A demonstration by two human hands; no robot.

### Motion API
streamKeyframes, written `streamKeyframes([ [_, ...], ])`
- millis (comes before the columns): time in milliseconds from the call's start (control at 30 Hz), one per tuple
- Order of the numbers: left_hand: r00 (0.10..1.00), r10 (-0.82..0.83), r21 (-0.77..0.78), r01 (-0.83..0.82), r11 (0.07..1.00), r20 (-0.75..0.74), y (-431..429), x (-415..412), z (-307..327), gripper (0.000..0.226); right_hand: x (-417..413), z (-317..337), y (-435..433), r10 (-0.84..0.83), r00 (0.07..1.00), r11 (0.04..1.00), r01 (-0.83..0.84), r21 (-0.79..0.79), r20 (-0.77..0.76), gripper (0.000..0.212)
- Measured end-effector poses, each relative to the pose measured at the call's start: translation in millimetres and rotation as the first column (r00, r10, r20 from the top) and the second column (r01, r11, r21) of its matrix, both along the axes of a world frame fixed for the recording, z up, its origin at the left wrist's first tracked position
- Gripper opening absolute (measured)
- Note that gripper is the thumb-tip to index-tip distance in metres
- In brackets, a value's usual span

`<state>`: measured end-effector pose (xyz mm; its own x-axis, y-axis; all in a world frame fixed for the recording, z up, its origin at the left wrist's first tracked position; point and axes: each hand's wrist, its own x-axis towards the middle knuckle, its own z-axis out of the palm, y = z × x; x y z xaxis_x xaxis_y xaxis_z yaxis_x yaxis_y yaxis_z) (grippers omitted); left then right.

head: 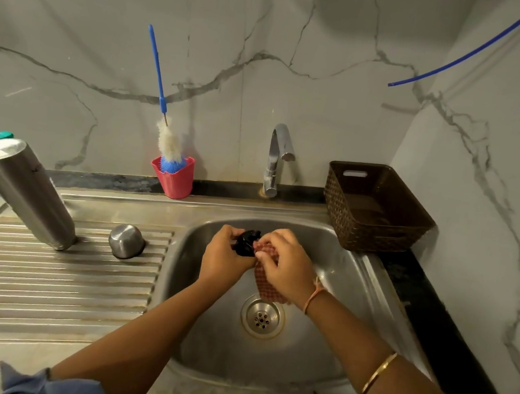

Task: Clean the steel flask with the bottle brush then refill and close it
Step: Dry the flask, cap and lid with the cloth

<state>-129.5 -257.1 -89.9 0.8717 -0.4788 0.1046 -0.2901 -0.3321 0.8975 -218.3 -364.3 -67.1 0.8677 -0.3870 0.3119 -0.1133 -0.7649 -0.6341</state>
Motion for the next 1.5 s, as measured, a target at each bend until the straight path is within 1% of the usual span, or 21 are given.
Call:
streamKeyframes([
  [67,1.000,-0.012,-0.004,0.012,1.000,0.001,2,-1,-1,0.047,2,5,-8,-0.052,0.998,0.992,0.054,0.112,-0.022,0.017],
  [233,1.000,0.016,-0.002,-0.016,1.000,-0.019,2,0,1,0.040,3,3,6,-0.003,0.999,1.000,0.004,0.019,-0.037,0.020],
  [367,0.999,-0.021,0.001,0.021,1.000,-0.036,2,-4,0,0.046,8,8,-7,-0.134,0.989,0.980,0.142,0.142,-0.068,0.015],
  [433,0.999,-0.010,0.029,0.012,0.999,-0.044,1,-3,-1,0.045,9,8,-1,-0.101,0.992,0.991,0.107,0.084,-0.072,0.016],
  [500,1.000,-0.012,0.086,0.014,0.996,-0.020,2,-1,-1,0.042,6,6,9,0.000,0.997,1.000,0.002,0.031,-0.075,0.017],
  [567,1.000,-0.024,0.107,0.024,0.994,-0.003,4,0,0,0.040,5,5,8,0.063,0.993,0.997,-0.059,0.044,-0.104,0.017],
  [633,0.998,-0.053,0.066,0.054,0.996,-0.018,5,-1,-1,0.042,8,7,-3,-0.002,0.993,0.989,0.019,0.146,-0.117,0.015],
  [733,0.996,-0.090,0.016,0.090,0.996,-0.007,6,-5,-4,0.045,11,12,-14,-0.082,0.980,0.900,0.151,0.409,-0.182,0.014],
  [767,0.996,-0.086,0.013,0.086,0.996,-0.001,6,-5,-5,0.044,12,12,-11,-0.085,0.977,0.891,0.164,0.424,-0.198,0.014],
  [800,0.997,-0.073,0.016,0.073,0.997,0.007,6,-5,-5,0.043,11,11,-6,-0.096,0.976,0.913,0.163,0.373,-0.193,0.012],
  [867,0.999,-0.038,0.034,0.037,0.999,0.029,5,-3,-4,0.040,10,7,10,-0.102,0.987,0.976,0.124,0.180,-0.126,0.011],
  [933,0.998,-0.049,0.042,0.047,0.998,0.045,4,-2,-2,0.038,7,3,19,-0.076,0.994,0.994,0.082,0.068,-0.083,0.012],
  [1000,0.993,-0.114,0.021,0.113,0.993,0.022,5,-2,-1,0.042,8,2,11,-0.128,0.987,0.983,0.139,0.122,-0.092,0.011],
  [1100,0.980,-0.176,-0.045,0.172,0.984,-0.094,10,-3,-1,0.046,13,4,-7,-0.192,0.971,0.938,0.225,0.263,-0.145,0.014],
  [1200,0.973,-0.179,-0.176,0.153,0.973,-0.144,14,-5,-1,0.055,12,7,-10,-0.269,0.959,0.935,0.283,0.214,-0.089,0.016],
  [1267,0.972,-0.210,-0.257,0.177,0.950,-0.105,18,-3,0,0.073,7,8,-13,-0.339,0.940,0.922,0.325,0.212,0.035,0.015],
  [1300,0.970,-0.235,-0.241,0.213,0.947,-0.063,19,0,0,0.079,4,8,-16,-0.349,0.935,0.918,0.327,0.225,0.062,0.015],
  [1333,0.967,-0.256,-0.160,0.251,0.955,-0.009,20,3,0,0.080,2,7,-19,-0.341,0.939,0.916,0.320,0.242,0.051,0.014],
  [1400,0.964,-0.244,0.034,0.242,0.970,0.109,21,6,-5,0.071,0,2,-22,-0.317,0.948,0.913,0.310,0.265,-0.019,0.012],
  [1433,0.964,-0.212,0.069,0.203,0.977,0.163,21,6,-7,0.066,-1,-1,-21,-0.319,0.947,0.912,0.313,0.263,-0.021,0.012],
  [1500,0.965,-0.170,0.047,0.164,0.985,0.198,16,4,-5,0.059,-2,-4,-18,-0.308,0.951,0.918,0.300,0.258,-0.010,0.013],
])
